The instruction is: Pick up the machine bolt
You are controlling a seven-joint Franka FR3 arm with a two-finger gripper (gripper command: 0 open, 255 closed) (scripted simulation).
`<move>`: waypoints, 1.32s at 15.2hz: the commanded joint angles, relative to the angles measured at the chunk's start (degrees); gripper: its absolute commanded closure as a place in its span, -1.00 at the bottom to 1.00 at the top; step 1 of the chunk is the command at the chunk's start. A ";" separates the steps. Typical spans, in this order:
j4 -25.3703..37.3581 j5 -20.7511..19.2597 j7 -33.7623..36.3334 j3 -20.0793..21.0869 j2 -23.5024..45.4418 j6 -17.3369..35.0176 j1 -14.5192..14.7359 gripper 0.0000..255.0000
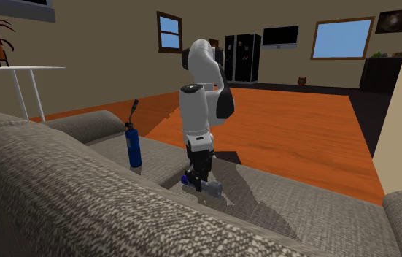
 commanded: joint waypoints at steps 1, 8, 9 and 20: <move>-0.05 -0.01 0.00 -0.01 0.03 0.01 0.00 1.00; 1.23 -0.59 0.68 0.15 -1.07 -2.27 0.02 1.00; 1.65 -0.78 0.87 0.19 -1.45 -3.03 0.01 1.00; 7.13 -2.24 2.52 0.66 -4.68 -11.47 -0.05 1.00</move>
